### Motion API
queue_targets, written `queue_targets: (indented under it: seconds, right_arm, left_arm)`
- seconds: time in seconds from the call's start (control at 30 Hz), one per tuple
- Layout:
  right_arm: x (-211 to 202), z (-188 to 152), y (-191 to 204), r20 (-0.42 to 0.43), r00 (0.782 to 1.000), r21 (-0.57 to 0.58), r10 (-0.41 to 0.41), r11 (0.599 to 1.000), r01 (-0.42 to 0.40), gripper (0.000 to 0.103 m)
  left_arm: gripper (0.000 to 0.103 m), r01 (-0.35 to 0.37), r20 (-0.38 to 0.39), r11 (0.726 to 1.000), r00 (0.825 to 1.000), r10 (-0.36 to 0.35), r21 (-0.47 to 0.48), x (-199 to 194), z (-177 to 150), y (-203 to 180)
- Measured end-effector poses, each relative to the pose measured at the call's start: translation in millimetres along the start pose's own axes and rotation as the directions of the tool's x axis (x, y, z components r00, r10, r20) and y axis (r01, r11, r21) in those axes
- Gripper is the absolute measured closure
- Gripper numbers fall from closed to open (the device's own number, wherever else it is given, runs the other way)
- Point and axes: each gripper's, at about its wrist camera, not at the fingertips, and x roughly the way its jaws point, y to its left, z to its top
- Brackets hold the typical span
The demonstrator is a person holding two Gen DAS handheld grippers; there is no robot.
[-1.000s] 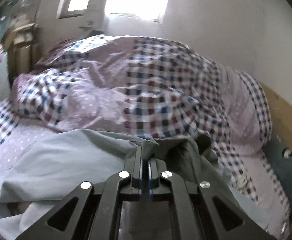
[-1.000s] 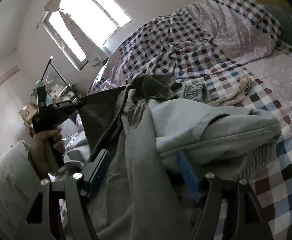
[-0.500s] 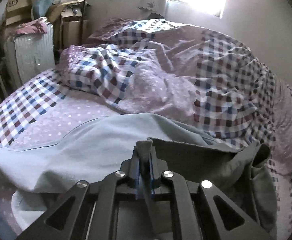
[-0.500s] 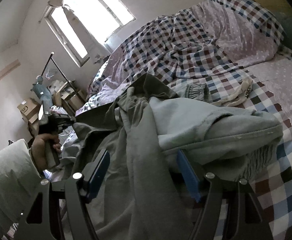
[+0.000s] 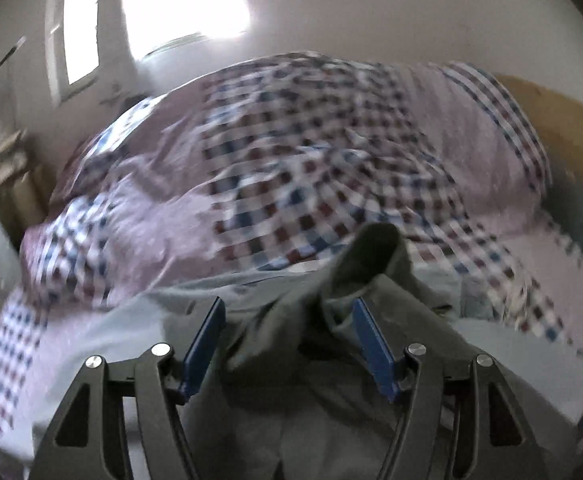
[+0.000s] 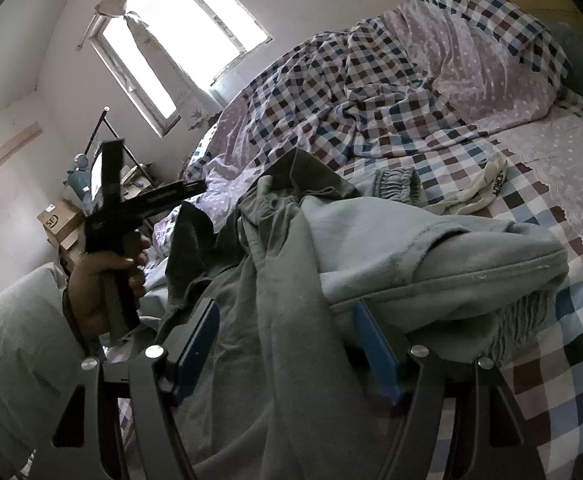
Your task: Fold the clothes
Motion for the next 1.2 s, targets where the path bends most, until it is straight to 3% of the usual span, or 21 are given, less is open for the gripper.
queue_targets:
  seconds: [0.13, 0.27, 0.33, 0.43, 0.57, 0.83, 0.97, 1.0, 1.03, 1.07, 1.2]
  right_arm:
    - [-1, 0, -2, 0.007, 1.000, -0.004, -0.010, 1.000, 0.010, 0.029]
    - [-1, 2, -3, 0.009, 1.000, 0.007, -0.003, 1.000, 0.003, 0.029]
    - [-1, 2, -3, 0.008, 1.000, 0.002, -0.007, 1.000, 0.007, 0.029]
    - [-1, 2, -4, 0.010, 1.000, 0.004, -0.007, 1.000, 0.007, 0.029]
    - [-2, 3, -6, 0.012, 1.000, 0.015, -0.005, 1.000, 0.005, 0.029]
    - [-2, 3, -10, 0.015, 1.000, 0.030, -0.009, 1.000, 0.009, 0.029]
    - [-1, 4, -11, 0.015, 1.000, 0.034, -0.017, 0.999, 0.016, 0.029]
    - [-2, 4, -11, 0.014, 1.000, 0.035, -0.017, 0.999, 0.017, 0.029]
    - [-2, 4, -12, 0.015, 1.000, 0.037, -0.017, 0.999, 0.016, 0.029]
    - [-2, 4, -12, 0.015, 1.000, 0.039, -0.016, 0.999, 0.016, 0.029]
    - [-2, 5, -13, 0.015, 1.000, 0.047, -0.014, 0.999, 0.014, 0.029]
  left_arm:
    - [0.033, -0.066, -0.007, 0.996, 0.998, 0.066, 0.068, 15, 6, -19]
    - [0.033, -0.031, 0.060, 0.994, 0.998, 0.025, 0.105, 11, 6, -27]
    - [0.033, -0.053, 0.053, 0.983, 0.998, 0.044, 0.174, 16, 2, -34]
    - [0.035, -0.103, 0.013, 0.961, 0.995, 0.103, 0.256, 31, -8, -36]
    - [0.052, -0.153, 0.004, 0.925, 0.987, 0.162, 0.349, 39, -17, -38]
    - [0.055, -0.191, -0.040, 0.818, 0.967, 0.252, 0.543, 70, -34, -60]
    - [0.055, -0.212, -0.041, 0.812, 0.959, 0.279, 0.544, 86, -32, -62]
    - [0.059, -0.218, -0.047, 0.812, 0.956, 0.288, 0.542, 91, -31, -62]
    - [0.076, -0.224, -0.058, 0.813, 0.952, 0.300, 0.537, 95, -31, -60]
    - [0.096, -0.226, -0.063, 0.822, 0.951, 0.301, 0.522, 96, -29, -57]
    - [0.099, -0.207, -0.043, 0.890, 0.969, 0.245, 0.407, 74, -18, -40]
